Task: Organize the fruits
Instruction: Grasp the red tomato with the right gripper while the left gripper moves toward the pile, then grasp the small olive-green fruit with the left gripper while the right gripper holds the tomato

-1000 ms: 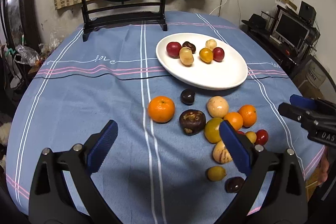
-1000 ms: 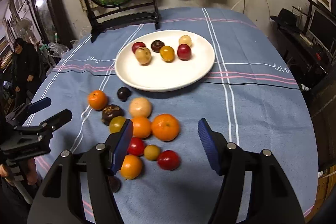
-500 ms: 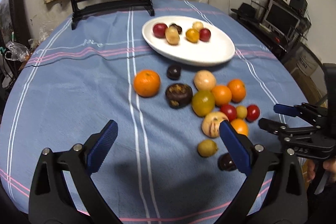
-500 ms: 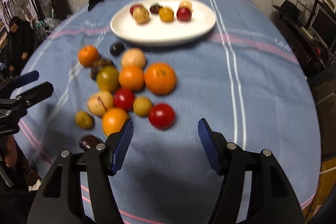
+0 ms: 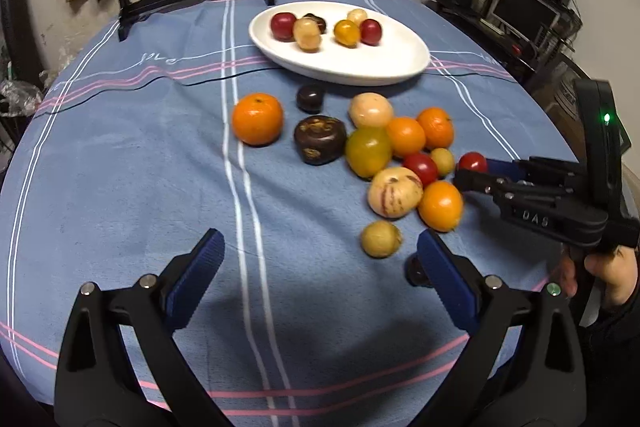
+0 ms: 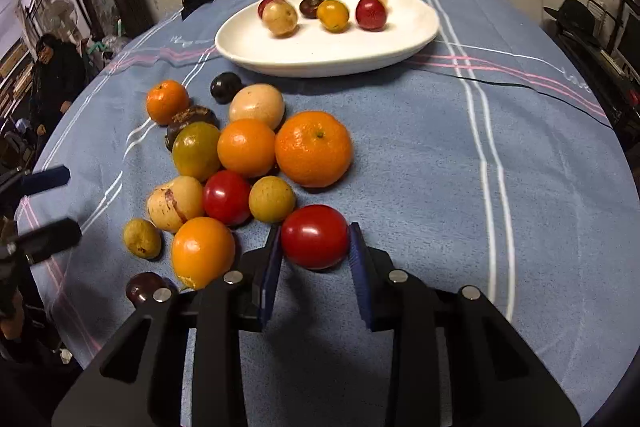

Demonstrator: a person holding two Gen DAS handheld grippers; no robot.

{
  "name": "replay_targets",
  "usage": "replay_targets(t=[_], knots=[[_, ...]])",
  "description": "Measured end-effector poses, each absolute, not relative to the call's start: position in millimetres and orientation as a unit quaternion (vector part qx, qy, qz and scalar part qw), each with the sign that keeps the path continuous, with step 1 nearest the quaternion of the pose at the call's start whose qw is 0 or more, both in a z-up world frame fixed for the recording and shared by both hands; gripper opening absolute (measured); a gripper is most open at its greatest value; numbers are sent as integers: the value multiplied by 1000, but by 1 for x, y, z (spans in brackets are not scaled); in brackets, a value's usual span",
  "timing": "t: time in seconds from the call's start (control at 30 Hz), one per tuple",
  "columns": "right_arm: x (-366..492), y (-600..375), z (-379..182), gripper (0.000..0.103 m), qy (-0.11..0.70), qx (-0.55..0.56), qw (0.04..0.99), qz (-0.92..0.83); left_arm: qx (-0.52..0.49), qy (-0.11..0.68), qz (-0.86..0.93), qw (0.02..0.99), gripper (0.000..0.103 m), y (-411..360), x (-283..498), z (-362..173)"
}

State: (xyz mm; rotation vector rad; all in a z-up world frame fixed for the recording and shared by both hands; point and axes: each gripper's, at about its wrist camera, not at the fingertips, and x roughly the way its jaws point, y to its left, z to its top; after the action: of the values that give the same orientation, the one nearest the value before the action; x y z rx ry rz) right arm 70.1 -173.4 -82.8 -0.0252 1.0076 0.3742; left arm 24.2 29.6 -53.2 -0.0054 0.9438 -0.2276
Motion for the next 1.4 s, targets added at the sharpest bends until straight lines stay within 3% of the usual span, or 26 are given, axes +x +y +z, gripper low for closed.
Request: replay_targets(t=[0.2,0.37,0.43,0.5,0.53,0.77,0.83,0.87,1.4], knots=[[55,-196,-69,33,473,13,866,161,11,462,-121,878,97,15,28,-62],[48,-204,-66,33,469,25,868,161,25,462,-143,875,89,2,23,-62],[45,-204,-65,33,466,30,868,168,24,463,-148,873,78,-1,26,-64],[43,-203,-63,33,465,33,868,172,14,482,-153,863,39,-1,35,-72],[42,-204,-62,33,463,35,868,174,7,494,-157,855,33,0,39,-76],[40,-211,-61,34,462,48,869,172,-13,507,-180,843,37,-7,48,-89],[40,-211,-60,34,461,48,869,173,-12,503,-180,846,33,-9,47,-89],[40,-211,-60,34,461,47,869,174,-13,502,-185,845,26,-10,46,-88],[37,-185,-43,34,445,26,875,187,-12,444,-162,881,26,13,32,-44]])
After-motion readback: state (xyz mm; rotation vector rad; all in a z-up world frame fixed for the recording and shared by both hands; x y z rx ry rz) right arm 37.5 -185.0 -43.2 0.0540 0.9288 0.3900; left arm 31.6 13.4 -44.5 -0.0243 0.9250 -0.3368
